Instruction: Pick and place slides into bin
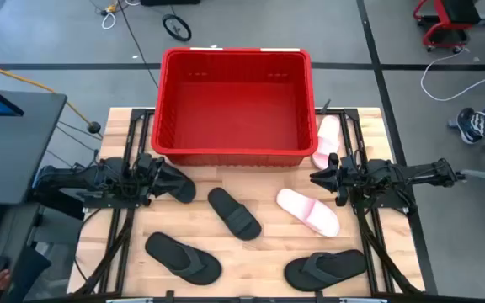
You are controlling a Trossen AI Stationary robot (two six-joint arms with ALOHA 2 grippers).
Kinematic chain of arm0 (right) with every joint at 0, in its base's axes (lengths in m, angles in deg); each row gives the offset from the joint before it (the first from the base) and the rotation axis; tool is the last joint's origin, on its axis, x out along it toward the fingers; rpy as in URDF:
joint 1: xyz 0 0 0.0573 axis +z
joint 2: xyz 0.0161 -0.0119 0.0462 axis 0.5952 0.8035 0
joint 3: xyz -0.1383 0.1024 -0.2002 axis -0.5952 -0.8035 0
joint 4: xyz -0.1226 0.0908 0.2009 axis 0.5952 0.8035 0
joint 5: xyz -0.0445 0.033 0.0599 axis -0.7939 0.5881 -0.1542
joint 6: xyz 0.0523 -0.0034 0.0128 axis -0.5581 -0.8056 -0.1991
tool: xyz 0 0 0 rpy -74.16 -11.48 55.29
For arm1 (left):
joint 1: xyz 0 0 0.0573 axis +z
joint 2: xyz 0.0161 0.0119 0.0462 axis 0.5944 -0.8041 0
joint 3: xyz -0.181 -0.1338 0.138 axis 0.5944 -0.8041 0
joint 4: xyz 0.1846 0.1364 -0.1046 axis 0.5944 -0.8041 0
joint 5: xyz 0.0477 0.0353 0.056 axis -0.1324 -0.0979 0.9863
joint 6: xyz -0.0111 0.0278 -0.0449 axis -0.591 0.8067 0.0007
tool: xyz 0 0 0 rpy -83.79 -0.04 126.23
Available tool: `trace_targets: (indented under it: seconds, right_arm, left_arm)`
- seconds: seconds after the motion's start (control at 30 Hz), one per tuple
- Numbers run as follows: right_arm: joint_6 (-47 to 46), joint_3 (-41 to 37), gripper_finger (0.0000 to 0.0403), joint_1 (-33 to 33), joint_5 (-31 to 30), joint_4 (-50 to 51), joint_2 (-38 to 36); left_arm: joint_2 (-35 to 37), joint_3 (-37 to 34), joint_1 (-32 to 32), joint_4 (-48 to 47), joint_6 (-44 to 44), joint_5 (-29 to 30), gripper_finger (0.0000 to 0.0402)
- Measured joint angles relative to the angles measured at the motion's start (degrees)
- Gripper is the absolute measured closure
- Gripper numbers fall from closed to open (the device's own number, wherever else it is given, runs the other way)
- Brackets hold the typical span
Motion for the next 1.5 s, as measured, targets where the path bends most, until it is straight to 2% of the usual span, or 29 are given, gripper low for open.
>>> trace_targets:
  seconds: [1.5]
  right_arm:
    - [0.00, 0.00, 0.0317, -0.02, 0.02, 0.02, 0.00]
  left_arm:
    - [0.00, 0.00, 0.00, 0.07, -0.15, -0.02, 0.0204]
